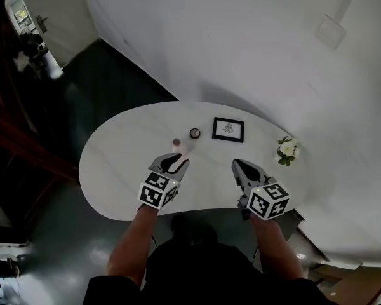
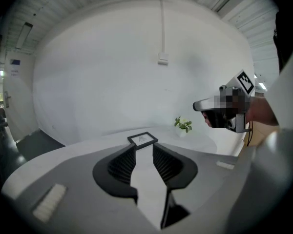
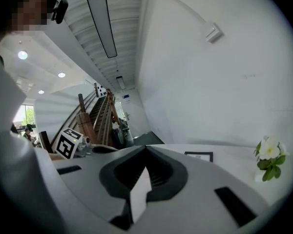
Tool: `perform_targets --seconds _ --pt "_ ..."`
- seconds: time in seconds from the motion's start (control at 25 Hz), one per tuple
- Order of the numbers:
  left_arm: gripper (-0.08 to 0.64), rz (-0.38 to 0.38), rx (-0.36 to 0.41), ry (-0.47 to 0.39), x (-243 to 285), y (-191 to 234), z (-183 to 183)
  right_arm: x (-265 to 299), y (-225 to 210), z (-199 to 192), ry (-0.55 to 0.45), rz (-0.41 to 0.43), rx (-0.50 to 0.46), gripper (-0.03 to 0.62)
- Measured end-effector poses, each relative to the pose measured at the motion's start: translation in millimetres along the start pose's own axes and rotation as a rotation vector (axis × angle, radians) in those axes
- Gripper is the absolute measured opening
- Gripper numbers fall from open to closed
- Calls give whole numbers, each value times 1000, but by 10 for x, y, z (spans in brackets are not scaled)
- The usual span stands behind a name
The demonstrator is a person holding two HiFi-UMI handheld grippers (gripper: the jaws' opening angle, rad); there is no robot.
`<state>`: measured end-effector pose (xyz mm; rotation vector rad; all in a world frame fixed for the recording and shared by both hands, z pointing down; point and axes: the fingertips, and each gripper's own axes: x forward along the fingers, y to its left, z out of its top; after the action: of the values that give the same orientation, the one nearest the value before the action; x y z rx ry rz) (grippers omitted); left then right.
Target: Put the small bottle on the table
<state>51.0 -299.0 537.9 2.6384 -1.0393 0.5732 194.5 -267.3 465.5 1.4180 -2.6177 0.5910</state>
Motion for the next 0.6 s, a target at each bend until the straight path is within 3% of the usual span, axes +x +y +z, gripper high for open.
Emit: perform_targets --seconds 0.24,0.4,0.6 --pt "57 42 -72 -64 -181 -363 171 -267 -130 34 -41 36 -12 6" --pt "34 17 -105 -83 -287 -576 227 -404 -190 -7 -47 58 -3 6" --pt "12 49 -84 -92 -454 -741 276 -539 -135 -33 -50 95 -17 6"
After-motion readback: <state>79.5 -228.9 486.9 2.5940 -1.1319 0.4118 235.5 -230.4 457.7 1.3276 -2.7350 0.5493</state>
